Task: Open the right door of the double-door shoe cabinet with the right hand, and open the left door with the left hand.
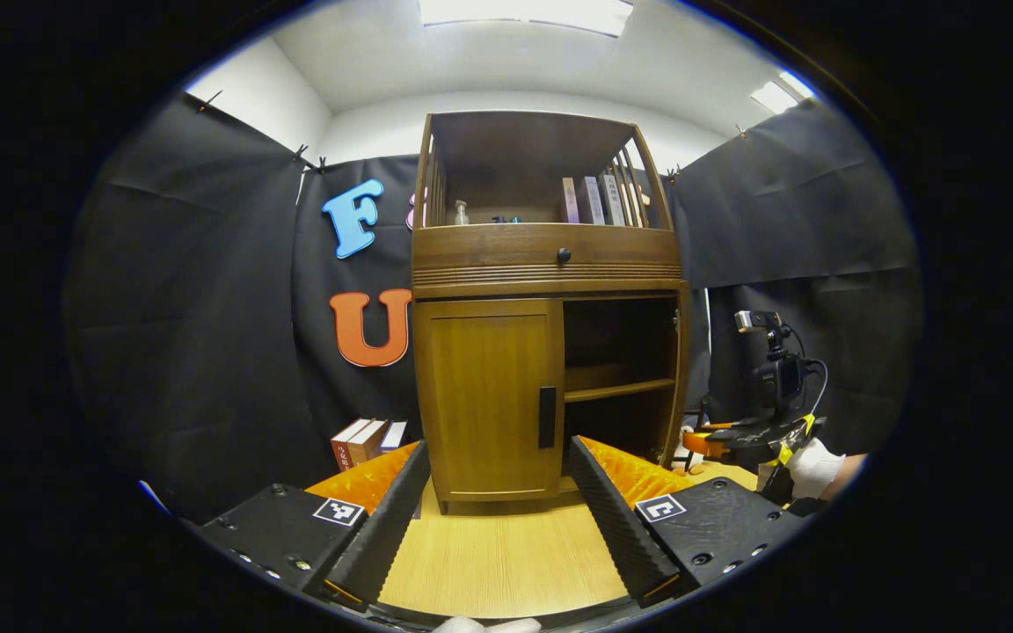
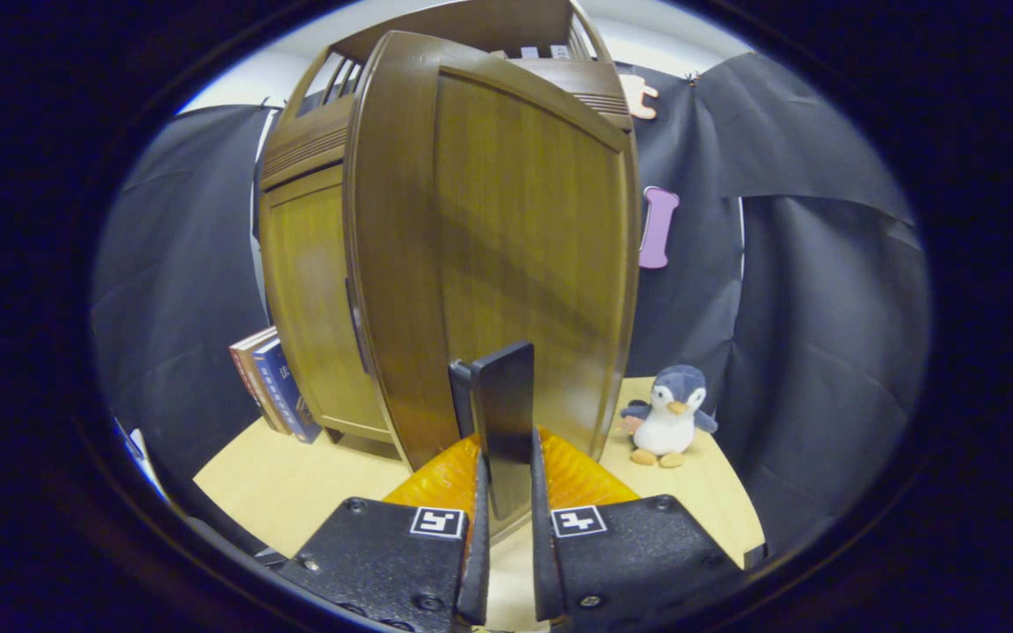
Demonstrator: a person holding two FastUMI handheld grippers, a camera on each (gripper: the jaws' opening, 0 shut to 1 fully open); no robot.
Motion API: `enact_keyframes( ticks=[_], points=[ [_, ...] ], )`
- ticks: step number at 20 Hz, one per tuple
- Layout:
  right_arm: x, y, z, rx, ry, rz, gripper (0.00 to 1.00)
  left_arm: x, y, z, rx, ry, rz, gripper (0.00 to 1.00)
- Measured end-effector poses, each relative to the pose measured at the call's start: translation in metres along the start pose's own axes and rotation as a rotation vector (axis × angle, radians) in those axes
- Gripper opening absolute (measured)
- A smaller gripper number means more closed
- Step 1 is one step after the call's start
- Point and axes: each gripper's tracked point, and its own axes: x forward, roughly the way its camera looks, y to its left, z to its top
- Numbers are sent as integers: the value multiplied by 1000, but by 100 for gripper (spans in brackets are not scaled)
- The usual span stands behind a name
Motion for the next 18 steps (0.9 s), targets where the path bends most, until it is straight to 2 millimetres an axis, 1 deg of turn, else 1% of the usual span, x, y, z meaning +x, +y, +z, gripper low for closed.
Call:
enact_keyframes(
  ticks=[3,7,10,15,17,18],
  points=[
    [-11,-21,-3,14,-3,-35,19,2,-7,-1,2,4,-22,96],
    [-23,-53,-7,38,-3,-80,13,8,-25,-6,3,21,-67,96],
    [-30,-76,-8,50,-2,-114,5,11,-36,-7,6,25,-89,96],
    [-30,-112,-8,69,7,-146,4,21,-51,-6,1,27,-116,96],
    [-29,-119,-9,118,12,-117,4,25,-56,-6,4,30,-123,96],
    [-30,-123,-9,108,13,-106,4,26,-57,-6,8,30,-124,96]
  ],
)
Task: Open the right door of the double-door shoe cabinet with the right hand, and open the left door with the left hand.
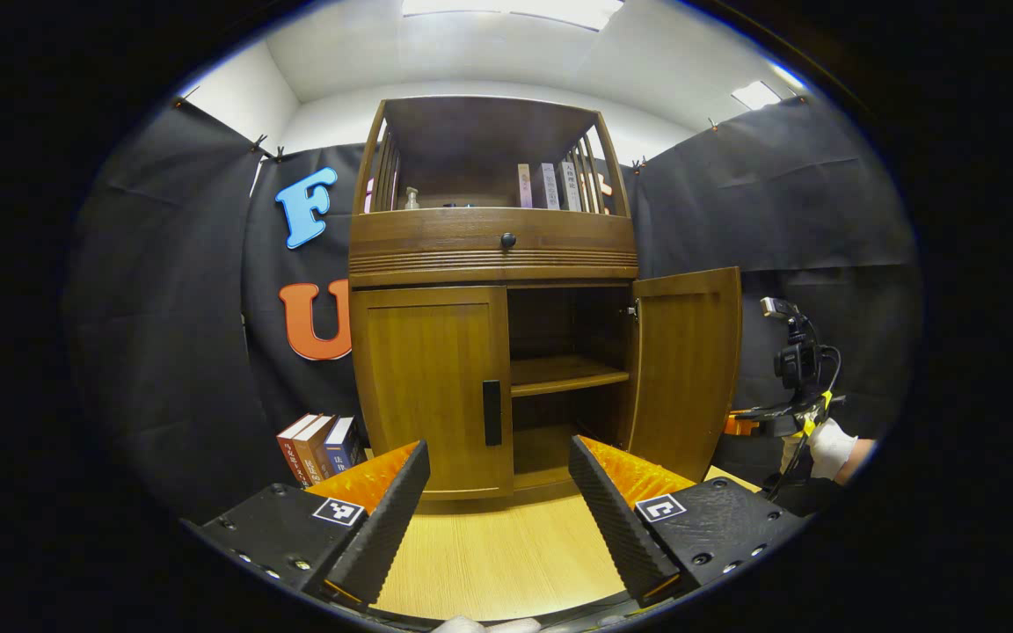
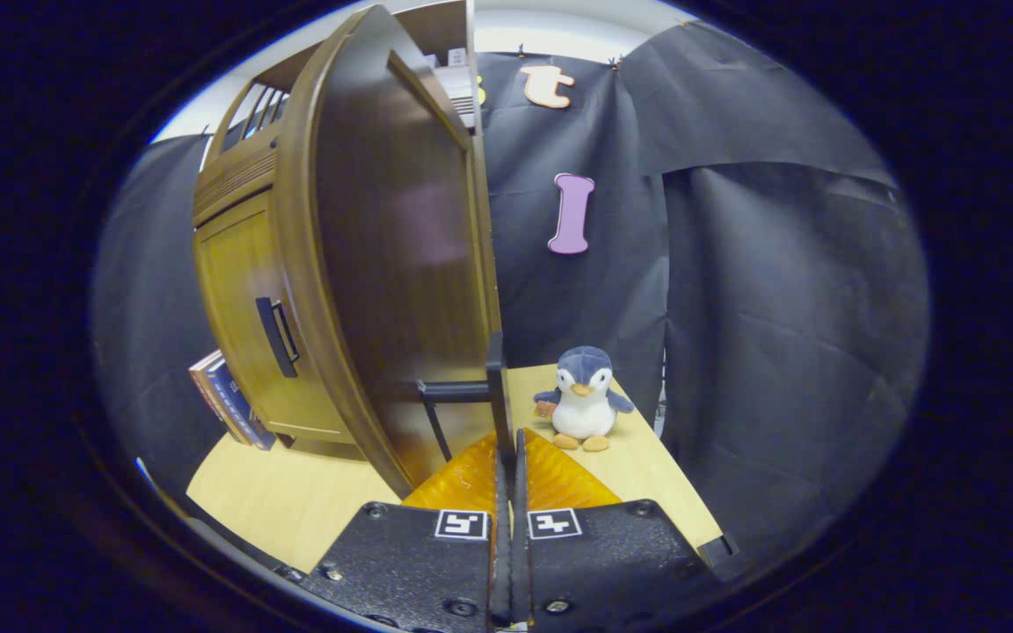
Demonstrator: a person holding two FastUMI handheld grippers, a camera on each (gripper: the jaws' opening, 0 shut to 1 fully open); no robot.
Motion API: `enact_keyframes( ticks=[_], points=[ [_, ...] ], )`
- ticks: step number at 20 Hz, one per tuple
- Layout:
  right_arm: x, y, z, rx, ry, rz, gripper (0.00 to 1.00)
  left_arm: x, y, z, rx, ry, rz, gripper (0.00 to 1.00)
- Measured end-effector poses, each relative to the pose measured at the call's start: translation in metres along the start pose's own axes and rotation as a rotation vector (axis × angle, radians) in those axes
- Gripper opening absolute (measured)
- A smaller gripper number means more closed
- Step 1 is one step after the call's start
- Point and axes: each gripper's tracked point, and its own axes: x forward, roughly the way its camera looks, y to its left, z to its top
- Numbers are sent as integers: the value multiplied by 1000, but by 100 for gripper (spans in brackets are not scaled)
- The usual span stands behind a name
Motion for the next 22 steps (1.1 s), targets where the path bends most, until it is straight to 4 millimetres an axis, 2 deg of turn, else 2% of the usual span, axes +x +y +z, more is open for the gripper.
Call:
enact_keyframes(
  ticks=[12,19,21,22],
  points=[
    [11,-47,8,-66,37,190,4,33,-9,-4,-7,21,3,96],
    [13,-49,9,-109,46,272,4,43,-12,2,-8,12,-7,96],
    [10,-54,5,-93,56,269,8,41,-11,5,-3,4,-8,96],
    [4,-58,4,-87,59,259,17,40,-9,5,-1,0,-5,96]
  ],
)
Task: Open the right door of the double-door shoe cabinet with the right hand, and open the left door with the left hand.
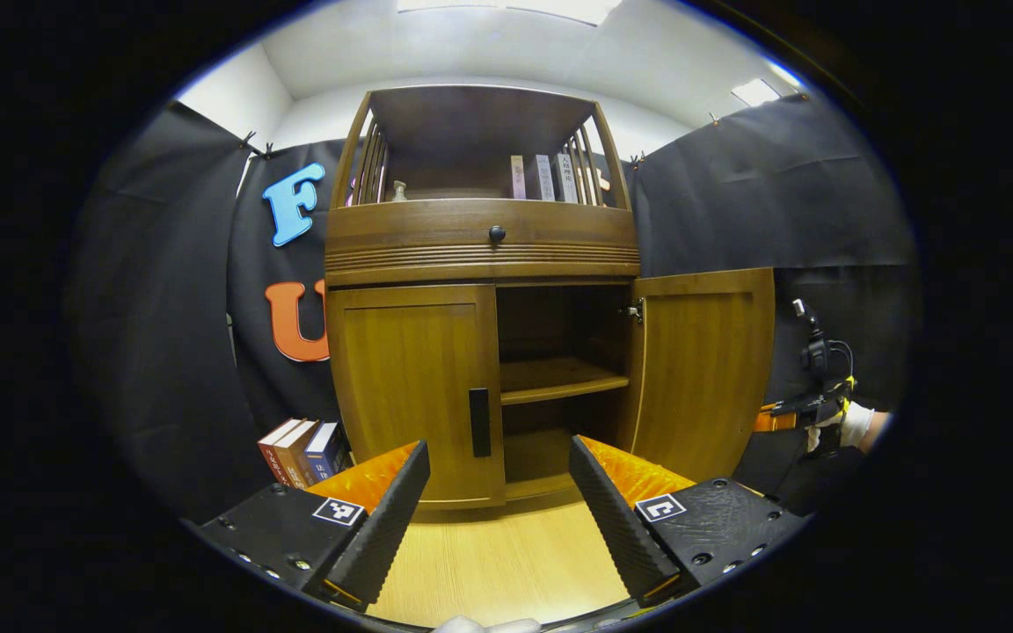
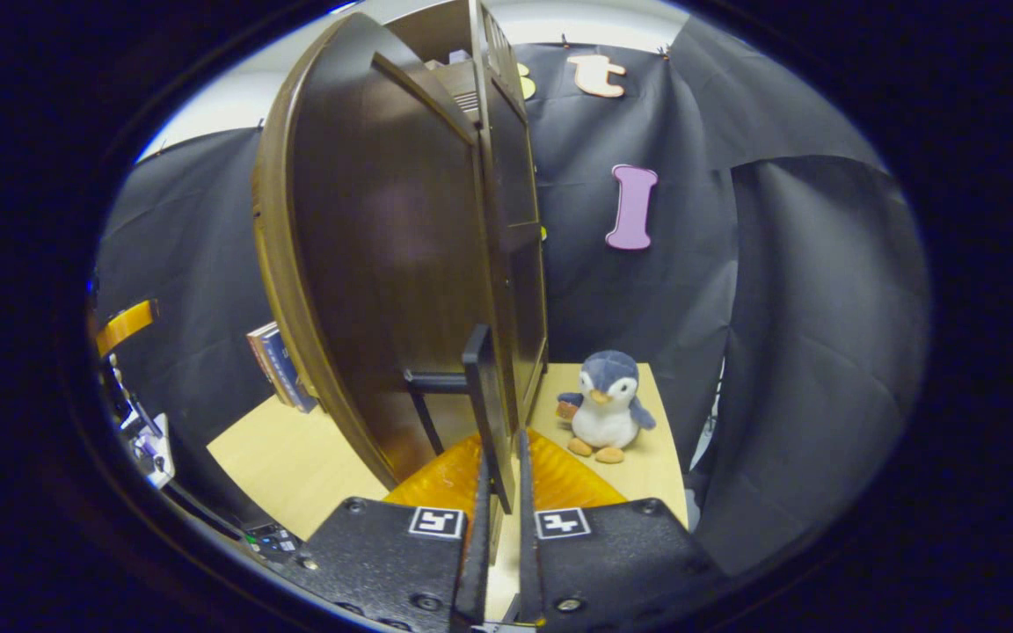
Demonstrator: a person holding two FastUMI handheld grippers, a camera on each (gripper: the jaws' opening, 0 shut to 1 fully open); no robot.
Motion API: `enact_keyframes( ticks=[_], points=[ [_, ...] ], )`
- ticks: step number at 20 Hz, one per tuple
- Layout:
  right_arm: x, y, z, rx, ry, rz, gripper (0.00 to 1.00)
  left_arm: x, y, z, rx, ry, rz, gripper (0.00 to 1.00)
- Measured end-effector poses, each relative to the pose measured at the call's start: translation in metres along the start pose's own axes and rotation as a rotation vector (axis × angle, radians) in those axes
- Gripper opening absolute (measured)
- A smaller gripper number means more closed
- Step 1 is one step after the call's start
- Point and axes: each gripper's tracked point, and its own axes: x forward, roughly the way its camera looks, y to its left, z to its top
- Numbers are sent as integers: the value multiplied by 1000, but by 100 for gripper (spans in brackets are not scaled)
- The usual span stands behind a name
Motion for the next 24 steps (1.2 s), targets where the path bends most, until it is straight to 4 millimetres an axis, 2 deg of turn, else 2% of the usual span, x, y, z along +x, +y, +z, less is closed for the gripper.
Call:
enact_keyframes(
  ticks=[1,2,3,4,5,7,9,11,13,14,15,16,17,20,21,24],
  points=[
    [-6,-5,-2,2,3,-22,27,-2,2,1,2,-3,2,96],
    [-13,-9,-4,6,7,-39,26,-3,5,0,2,-6,5,96],
    [-21,-10,-3,14,3,-57,46,-5,8,-1,2,-6,8,96],
    [-33,-12,-1,17,-3,-90,56,-6,10,-2,1,-3,11,96],
    [-42,-10,2,17,-18,-114,62,-7,13,-3,0,-1,13,96],
    [-61,-2,16,-1,-58,-161,84,-9,18,-5,-1,3,17,96],
    [-78,9,30,-19,-89,-208,89,-9,23,-6,-1,4,20,96],
    [-91,27,41,-28,-112,-233,87,-11,27,-3,-2,-3,21,96],
    [-106,51,62,-36,-169,-227,87,-13,32,1,3,-13,24,96],
    [-109,67,70,-39,-187,-214,89,-14,35,1,6,-16,27,96],
    [-112,81,74,-34,-206,-209,87,-15,38,0,7,-18,30,100],
    [-114,96,83,-32,-235,-202,93,-15,41,-1,11,-18,34,100],
    [-113,111,91,-30,-257,-193,100,-15,44,-3,15,-13,42,96],
    [-103,147,102,-54,-297,-209,100,-15,53,-6,11,-6,66,96],
    [-98,155,104,-52,-305,-222,100,-15,55,-5,10,-8,72,100],
    [-72,181,101,-22,-305,-216,100,-12,61,-4,13,-9,94,96]
  ],
)
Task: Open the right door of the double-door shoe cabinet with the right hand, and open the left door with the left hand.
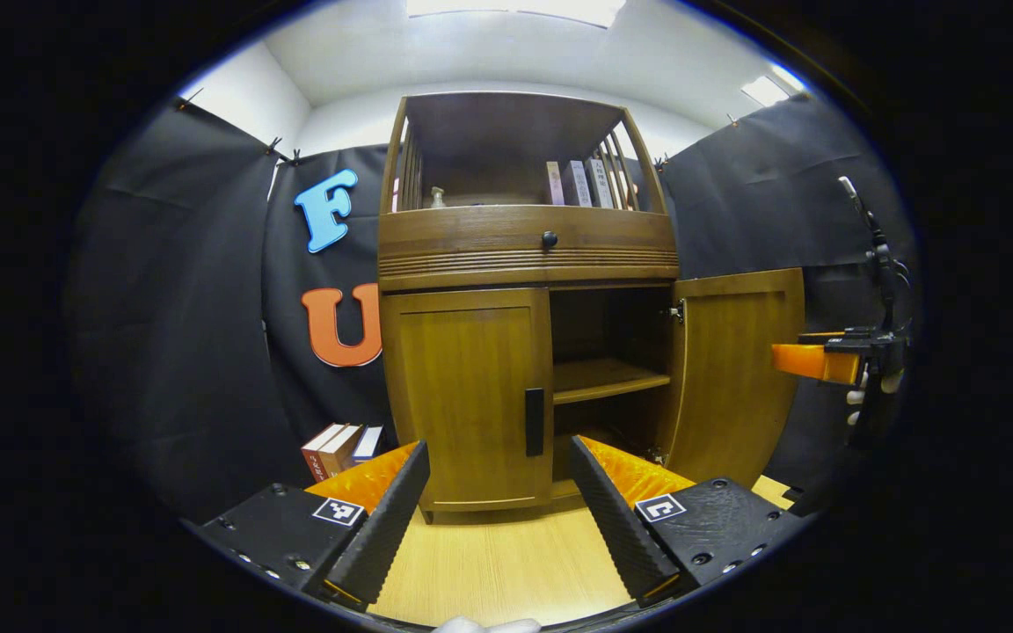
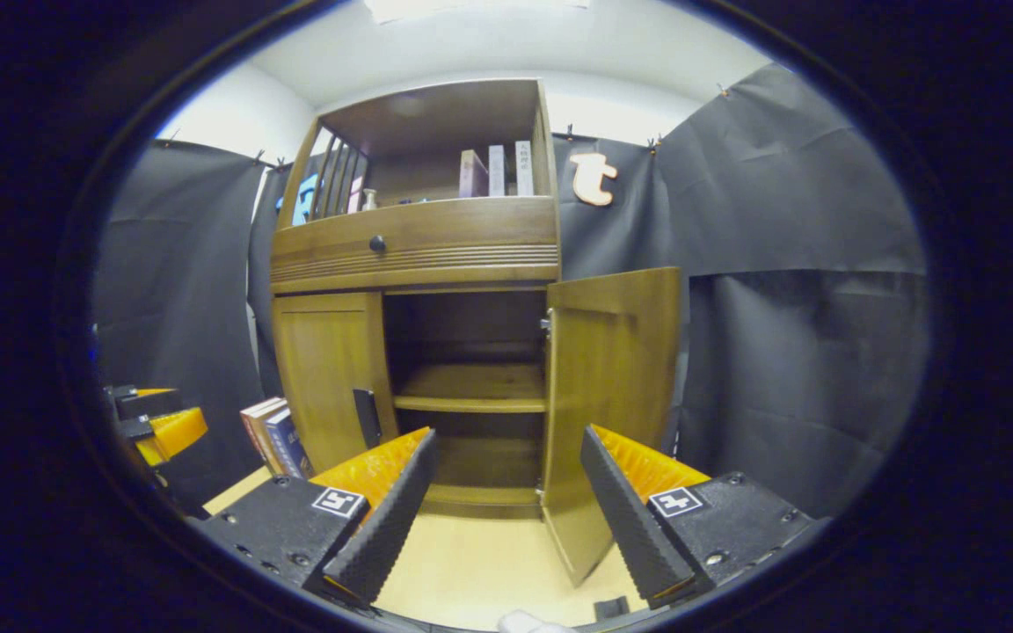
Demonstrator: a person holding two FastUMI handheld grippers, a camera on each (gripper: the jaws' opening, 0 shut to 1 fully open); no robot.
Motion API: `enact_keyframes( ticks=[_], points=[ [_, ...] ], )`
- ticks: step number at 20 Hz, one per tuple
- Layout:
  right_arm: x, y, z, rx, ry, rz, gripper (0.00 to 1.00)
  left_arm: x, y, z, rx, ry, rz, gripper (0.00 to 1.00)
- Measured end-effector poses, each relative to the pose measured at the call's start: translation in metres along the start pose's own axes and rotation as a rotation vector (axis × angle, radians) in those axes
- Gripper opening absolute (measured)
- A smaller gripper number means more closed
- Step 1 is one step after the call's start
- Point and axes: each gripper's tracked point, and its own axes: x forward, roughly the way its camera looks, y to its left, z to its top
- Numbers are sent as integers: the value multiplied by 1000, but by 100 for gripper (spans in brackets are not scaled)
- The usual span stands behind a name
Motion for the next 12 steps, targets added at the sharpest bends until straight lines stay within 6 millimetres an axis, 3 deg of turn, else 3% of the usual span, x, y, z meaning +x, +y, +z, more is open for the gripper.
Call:
enact_keyframes(
  ticks=[1,3,8,12],
  points=[
    [4,1,-6,8,9,-21,100,1,2,0,1,-2,8,100],
    [13,5,-18,36,22,-70,100,4,5,-2,1,0,25,96],
    [30,27,-57,53,88,-44,100,21,7,-14,-21,26,67,96],
    [43,26,-54,43,111,-11,100,53,1,-17,-29,32,75,96]
  ],
)
